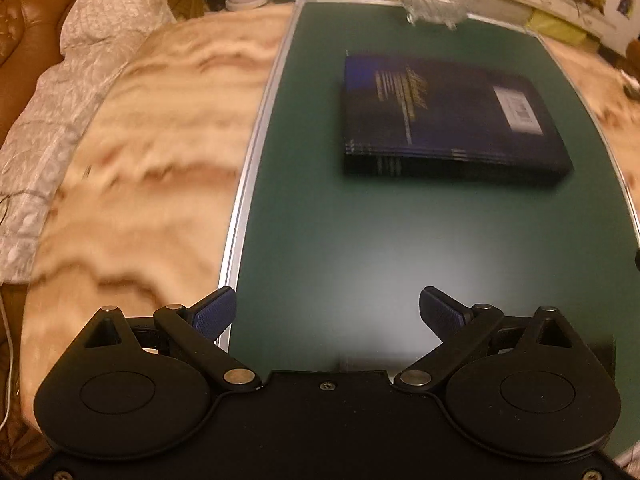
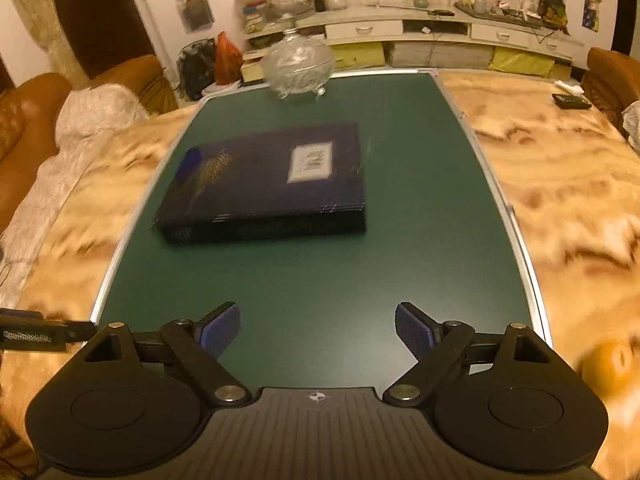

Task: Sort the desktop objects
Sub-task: 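Move both grippers to the dark blue box and close on its sides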

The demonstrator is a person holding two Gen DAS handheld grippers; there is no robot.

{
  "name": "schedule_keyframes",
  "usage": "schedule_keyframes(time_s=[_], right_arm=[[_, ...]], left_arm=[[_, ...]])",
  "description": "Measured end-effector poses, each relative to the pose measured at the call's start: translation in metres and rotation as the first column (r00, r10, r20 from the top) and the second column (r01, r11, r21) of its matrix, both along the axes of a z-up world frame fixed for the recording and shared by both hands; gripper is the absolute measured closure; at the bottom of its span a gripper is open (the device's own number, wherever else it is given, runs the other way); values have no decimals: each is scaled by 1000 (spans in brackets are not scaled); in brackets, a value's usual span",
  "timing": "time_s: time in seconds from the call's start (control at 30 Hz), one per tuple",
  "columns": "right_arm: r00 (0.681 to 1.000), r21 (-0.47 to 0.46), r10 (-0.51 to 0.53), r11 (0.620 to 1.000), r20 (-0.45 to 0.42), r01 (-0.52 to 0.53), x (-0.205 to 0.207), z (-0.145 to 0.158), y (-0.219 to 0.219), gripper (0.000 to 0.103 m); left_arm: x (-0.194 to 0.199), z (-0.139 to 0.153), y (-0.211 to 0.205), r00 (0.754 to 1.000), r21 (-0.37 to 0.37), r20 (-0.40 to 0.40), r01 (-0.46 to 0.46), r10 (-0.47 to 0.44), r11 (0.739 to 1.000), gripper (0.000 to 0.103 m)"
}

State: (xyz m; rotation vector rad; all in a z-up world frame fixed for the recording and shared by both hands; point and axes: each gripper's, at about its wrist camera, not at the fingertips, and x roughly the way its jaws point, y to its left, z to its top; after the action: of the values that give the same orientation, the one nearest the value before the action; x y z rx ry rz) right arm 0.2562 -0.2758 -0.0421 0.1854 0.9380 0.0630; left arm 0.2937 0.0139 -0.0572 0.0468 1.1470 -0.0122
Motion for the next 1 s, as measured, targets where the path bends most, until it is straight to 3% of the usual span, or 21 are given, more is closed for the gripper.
schedule_keyframes(time_s=[0.27,0.4,0.57,0.77,0.83,1.0], right_arm=[[999,102,-39,994,-26,41,100,-45,-37,11],[999,72,-52,996,-9,52,130,-63,-40,11],[999,83,-36,996,-1,36,151,-78,-40,11],[1000,145,-18,989,-11,19,170,-90,-43,13],[1000,162,-7,987,-16,10,172,-92,-42,18],[999,198,3,980,-32,3,179,-97,-42,29]], left_arm=[[101,-28,-8,999,-57,2,-40,41,998,4],[135,-46,-9,999,-90,-11,-41,40,995,4],[157,-55,-14,1000,-94,6,-26,26,995,4],[172,-66,-17,1000,-163,-13,7,-9,987,8],[174,-69,-18,1000,-161,1,29,-29,986,10],[184,-73,-13,1000,-244,-14,20,-24,970,18]])
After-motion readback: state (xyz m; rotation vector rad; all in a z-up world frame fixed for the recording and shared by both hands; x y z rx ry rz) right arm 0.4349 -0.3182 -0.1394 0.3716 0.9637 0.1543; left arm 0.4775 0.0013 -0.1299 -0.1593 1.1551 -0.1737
